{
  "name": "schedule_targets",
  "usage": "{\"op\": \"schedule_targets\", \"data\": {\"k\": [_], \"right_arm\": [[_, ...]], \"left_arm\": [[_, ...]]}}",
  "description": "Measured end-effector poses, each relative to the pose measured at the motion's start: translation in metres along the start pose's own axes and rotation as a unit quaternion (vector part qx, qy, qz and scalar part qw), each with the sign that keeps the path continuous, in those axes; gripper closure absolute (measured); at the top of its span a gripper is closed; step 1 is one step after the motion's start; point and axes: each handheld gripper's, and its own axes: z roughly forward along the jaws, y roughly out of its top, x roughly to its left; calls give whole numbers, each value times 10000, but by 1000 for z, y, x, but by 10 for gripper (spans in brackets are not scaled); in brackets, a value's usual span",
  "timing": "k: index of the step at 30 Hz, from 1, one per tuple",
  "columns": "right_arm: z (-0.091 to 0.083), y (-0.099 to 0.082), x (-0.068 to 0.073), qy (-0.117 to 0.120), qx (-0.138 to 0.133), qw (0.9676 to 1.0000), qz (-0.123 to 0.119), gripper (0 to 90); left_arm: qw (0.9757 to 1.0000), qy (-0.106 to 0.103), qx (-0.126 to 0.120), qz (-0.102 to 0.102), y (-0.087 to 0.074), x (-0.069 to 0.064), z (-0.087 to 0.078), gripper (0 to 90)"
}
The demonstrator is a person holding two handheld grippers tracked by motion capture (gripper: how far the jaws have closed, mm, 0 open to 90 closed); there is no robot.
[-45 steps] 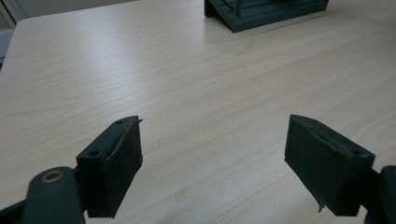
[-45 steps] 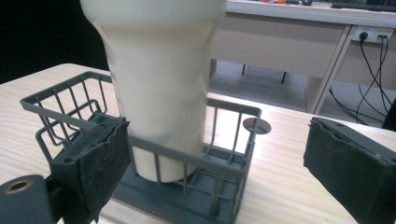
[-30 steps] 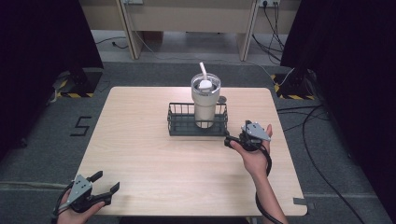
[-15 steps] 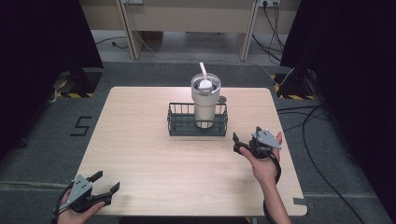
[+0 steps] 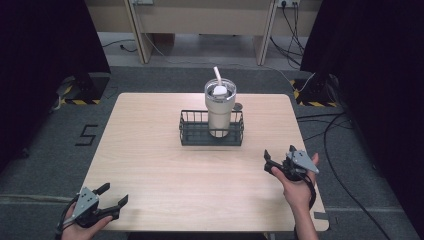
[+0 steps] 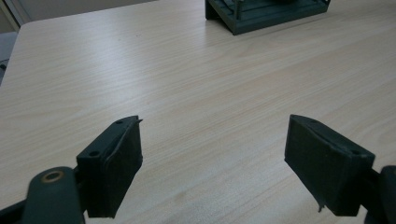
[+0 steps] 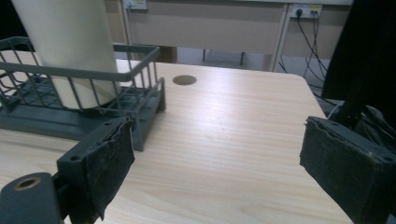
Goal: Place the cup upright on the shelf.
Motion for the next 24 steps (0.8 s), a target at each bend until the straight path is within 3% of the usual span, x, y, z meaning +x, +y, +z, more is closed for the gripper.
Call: {"op": "schedule_targets", "data": {"k": [12,24], "right_arm": [[-21,-31,-25,-309,136,9993,181,110],[-30,-44,-34,-455,128,9986,256,118]], "left_arm": [[10000,25,-34,-15,0,0,0,183],[10000,12,-60,22,1,0,0,183]]}}
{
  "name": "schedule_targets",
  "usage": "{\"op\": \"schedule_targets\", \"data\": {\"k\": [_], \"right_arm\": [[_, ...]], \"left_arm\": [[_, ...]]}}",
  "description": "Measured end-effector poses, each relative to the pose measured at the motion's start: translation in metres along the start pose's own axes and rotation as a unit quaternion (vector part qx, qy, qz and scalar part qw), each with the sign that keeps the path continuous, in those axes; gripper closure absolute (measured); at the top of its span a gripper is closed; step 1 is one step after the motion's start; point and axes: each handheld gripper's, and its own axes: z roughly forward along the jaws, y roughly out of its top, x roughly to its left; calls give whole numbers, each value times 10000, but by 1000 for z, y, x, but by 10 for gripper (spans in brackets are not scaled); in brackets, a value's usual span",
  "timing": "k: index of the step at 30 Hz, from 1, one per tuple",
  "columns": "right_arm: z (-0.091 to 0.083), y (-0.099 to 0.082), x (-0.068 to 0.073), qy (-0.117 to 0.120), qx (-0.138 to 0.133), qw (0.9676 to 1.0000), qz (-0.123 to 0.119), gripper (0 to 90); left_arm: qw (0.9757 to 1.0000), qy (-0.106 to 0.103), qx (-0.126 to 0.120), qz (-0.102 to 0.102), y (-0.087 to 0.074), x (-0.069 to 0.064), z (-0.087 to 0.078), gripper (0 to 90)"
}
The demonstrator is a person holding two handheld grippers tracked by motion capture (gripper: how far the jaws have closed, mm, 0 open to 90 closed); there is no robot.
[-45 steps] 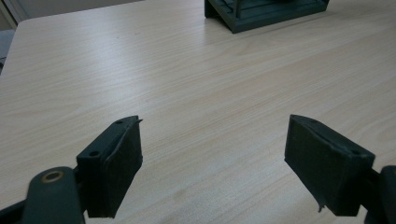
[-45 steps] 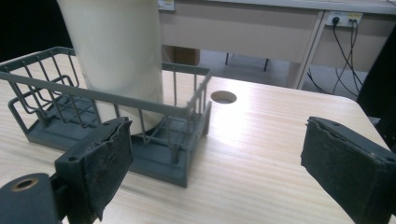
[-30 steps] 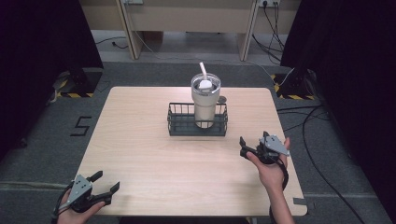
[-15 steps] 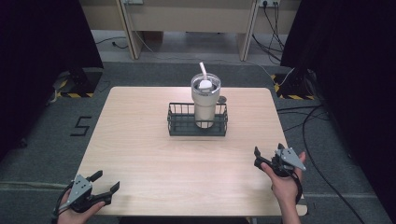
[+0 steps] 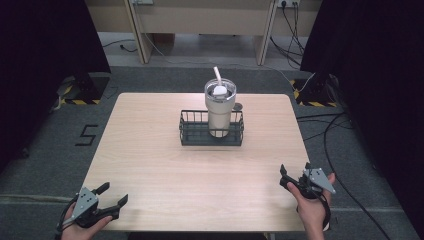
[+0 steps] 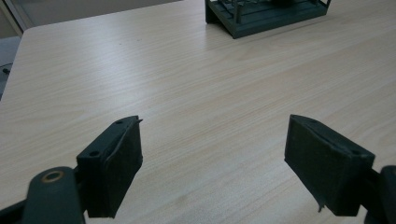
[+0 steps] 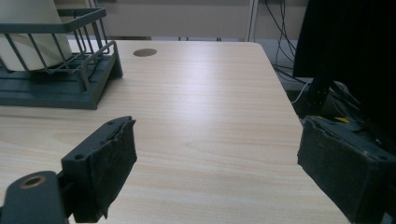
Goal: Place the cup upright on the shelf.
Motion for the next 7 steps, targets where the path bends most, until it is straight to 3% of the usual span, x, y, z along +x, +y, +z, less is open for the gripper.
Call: {"op": "schedule_targets", "data": {"k": [7], "right_arm": [[0,-3,2,12,36,10000,-35,118]], "left_arm": [[10000,7,4,16,0,1,0,184]]}}
